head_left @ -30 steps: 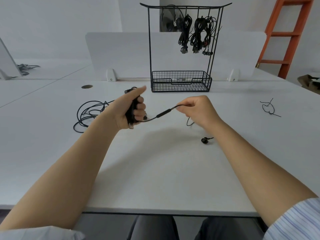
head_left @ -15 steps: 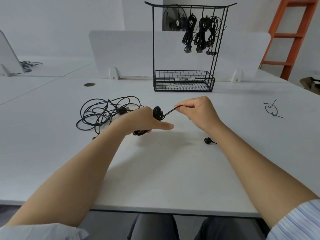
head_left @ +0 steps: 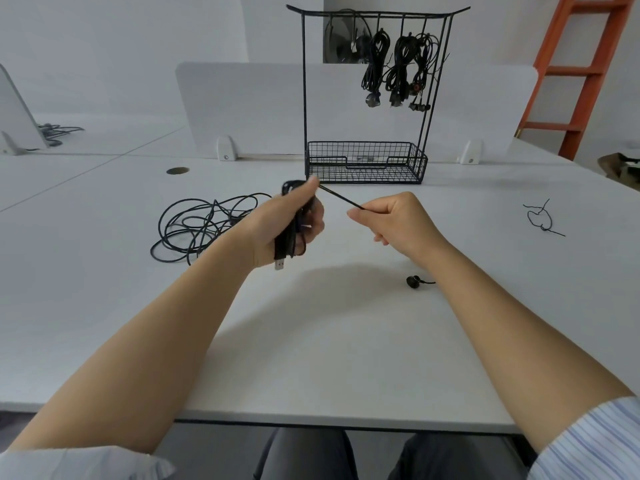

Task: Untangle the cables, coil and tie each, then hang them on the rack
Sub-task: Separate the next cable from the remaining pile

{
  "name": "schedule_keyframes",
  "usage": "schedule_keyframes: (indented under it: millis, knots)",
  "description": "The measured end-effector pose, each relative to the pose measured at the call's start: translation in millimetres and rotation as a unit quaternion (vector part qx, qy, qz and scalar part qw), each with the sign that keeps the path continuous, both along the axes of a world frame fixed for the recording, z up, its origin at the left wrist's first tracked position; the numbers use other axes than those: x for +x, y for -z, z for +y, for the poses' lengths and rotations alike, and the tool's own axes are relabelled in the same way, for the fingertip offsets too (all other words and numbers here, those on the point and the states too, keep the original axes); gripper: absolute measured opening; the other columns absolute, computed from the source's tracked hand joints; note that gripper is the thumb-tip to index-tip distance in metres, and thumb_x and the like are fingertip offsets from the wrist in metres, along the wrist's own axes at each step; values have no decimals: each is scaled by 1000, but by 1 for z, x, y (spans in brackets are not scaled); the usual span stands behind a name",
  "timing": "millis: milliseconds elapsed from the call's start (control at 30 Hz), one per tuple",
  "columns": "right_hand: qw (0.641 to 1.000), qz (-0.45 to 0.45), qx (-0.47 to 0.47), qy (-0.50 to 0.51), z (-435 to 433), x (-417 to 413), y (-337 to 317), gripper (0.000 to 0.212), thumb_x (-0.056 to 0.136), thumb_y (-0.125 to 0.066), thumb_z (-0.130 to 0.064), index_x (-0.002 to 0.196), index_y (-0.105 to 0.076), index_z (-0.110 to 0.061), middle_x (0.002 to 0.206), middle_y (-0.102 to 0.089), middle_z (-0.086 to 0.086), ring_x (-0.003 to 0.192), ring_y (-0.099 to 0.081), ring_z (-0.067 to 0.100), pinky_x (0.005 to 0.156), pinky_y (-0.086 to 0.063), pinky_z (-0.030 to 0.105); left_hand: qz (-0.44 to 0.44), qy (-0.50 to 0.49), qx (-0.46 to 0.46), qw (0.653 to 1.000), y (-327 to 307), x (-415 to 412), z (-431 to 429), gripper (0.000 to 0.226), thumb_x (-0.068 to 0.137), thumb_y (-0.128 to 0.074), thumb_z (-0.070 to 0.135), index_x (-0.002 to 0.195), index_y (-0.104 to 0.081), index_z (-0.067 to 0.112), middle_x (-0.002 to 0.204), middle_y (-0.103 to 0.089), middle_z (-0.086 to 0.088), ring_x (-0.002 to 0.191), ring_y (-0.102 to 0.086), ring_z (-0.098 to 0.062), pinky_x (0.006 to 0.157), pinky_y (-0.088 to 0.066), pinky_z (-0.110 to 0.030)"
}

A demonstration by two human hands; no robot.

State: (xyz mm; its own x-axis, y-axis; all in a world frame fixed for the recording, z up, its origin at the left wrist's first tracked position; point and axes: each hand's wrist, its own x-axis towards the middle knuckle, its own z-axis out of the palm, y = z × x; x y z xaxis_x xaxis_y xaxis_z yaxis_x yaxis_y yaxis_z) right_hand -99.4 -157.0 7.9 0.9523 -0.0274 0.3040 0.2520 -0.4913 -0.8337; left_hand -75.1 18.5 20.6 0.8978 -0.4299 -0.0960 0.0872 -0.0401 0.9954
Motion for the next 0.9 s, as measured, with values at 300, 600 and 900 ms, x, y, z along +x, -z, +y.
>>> schedule_keyframes:
  millis: [300, 600, 900]
  knots:
    - [969, -5, -245, -42, 16, -5, 4, 46, 91, -54, -26, 48, -39, -20, 47, -30, -5, 48, -28, 12, 56, -26, 30, 54, -144, -312, 937, 1, 12, 1, 51, 95, -40, 47, 62, -60, 14, 69, -65, -1, 63, -53, -12, 64, -41, -22]
    - [959, 18, -281, -21, 3, -2, 7, 42, 91, -53, -33, 80, -60, 7, 60, -43, 9, 60, -37, 19, 58, -29, 29, 170, -170, -320, 916, -2, 12, 9, 48, 92, -52, 43, 55, -38, 15, 41, -37, 5, 31, -36, -9, 37, -34, -12]
    - [995, 96, -22, 23, -31, 2, -2, 14, 79, -70, -21, 76, -69, -8, 38, -33, -9, 37, -36, 9, 35, -27, 12, 142, -82, -23, 986, -3, 17, 23, 43, 91, -52, 39, 56, -39, 17, 57, -56, -3, 33, -42, -10, 33, -31, -11]
